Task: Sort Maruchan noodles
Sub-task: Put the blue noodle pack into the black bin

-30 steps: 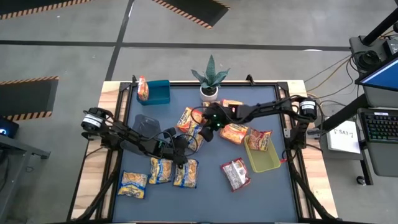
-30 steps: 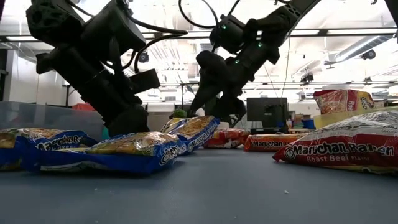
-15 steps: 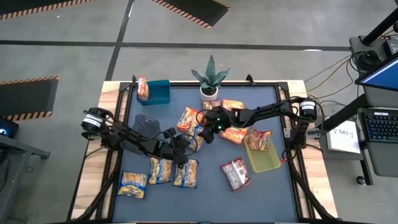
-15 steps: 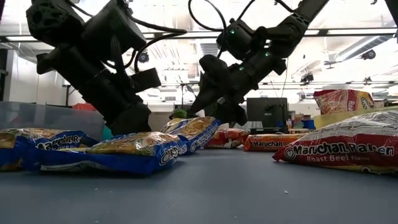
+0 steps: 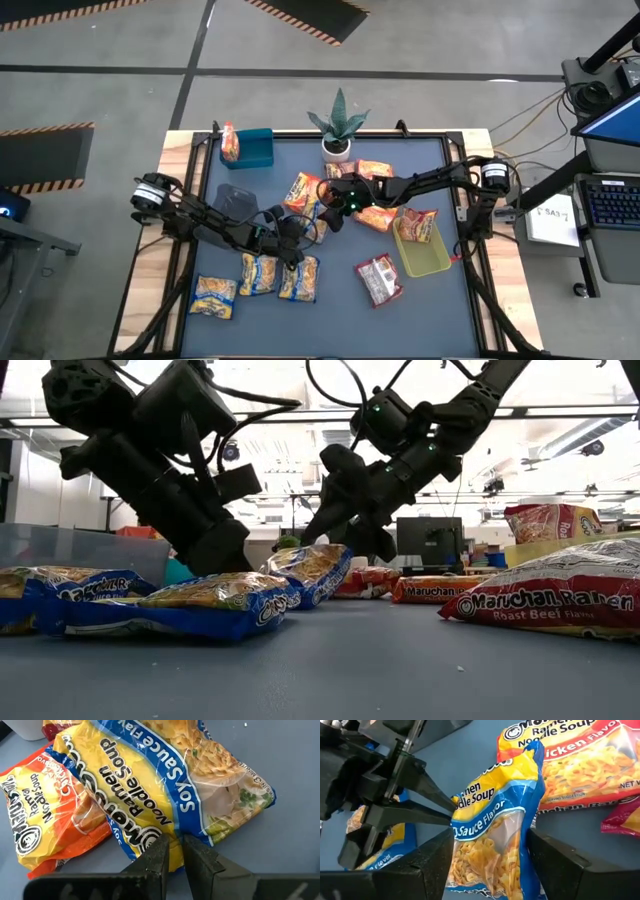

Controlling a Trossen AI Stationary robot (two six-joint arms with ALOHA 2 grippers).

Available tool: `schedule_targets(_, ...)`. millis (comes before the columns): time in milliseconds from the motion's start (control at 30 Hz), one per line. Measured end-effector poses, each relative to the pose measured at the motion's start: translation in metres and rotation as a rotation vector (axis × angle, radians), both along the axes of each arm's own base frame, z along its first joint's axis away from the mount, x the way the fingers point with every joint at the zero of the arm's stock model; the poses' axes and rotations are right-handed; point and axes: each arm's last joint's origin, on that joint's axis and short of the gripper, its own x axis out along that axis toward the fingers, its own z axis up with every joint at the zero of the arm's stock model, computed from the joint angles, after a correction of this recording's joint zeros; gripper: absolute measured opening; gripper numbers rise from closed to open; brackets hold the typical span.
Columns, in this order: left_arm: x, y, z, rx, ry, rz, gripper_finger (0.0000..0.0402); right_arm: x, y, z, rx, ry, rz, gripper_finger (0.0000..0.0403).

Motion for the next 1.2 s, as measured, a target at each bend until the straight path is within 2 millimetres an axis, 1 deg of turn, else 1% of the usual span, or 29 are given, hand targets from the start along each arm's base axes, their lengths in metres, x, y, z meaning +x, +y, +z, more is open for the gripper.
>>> schedule_targets(100, 0.0, 0.0, 0.0, -0.001, -0.006, 0.0, 0.0037, 0.0, 0.0, 0.0, -0.001, -0.002, 0.0, 0.0234)
schedule_targets(167, 0.001, 0.0, 0.0, 0.001, -0.006, -0.002, 0.0037, 0.002, 0.0, -0.004, -0.002, -0.012, 0.0, 0.0231)
schedule_targets(267, 0.001, 0.0, 0.001, 0.007, -0.009, -0.009, 0.0037, 0.008, -0.001, -0.018, 0.01, -0.016, -0.005, 0.0231)
schedule_targets(367, 0.001, 0.0, 0.001, 0.012, -0.01, -0.016, 0.0037, 0.014, -0.001, -0.032, 0.025, -0.018, 0.04, 0.023)
schedule_targets(533, 0.001, 0.0, 0.001, 0.013, -0.008, -0.016, 0.0037, 0.016, 0.001, -0.031, 0.032, -0.045, 0.072, 0.0229)
schedule_targets(600, 0.001, 0.0, 0.001, 0.013, -0.009, -0.016, 0.0037, 0.015, 0.001, -0.029, 0.027, -0.047, 0.078, 0.0223)
schedule_targets(700, 0.001, 0.0, 0.001, 0.019, -0.004, -0.022, 0.0037, 0.015, 0.001, -0.026, 0.02, -0.06, 0.087, 0.0199)
schedule_targets(833, 0.001, -0.001, 0.002, 0.02, -0.005, -0.026, 0.0037, 0.015, 0.001, -0.026, 0.008, -0.062, 0.093, 0.0148)
schedule_targets(900, 0.0, -0.003, 0.005, 0.027, -0.005, -0.041, 0.0039, 0.015, 0.001, -0.026, -0.008, -0.065, 0.105, 0.0125)
schedule_targets(1033, -0.003, -0.009, 0.022, 0.056, -0.03, -0.101, 0.0051, 0.015, 0.002, -0.023, -0.062, -0.078, 0.146, 0.0088)
schedule_targets(1200, -0.015, -0.01, 0.051, 0.053, -0.062, -0.125, 0.008, 0.015, 0.007, -0.009, -0.149, -0.124, 0.198, 0.0058)
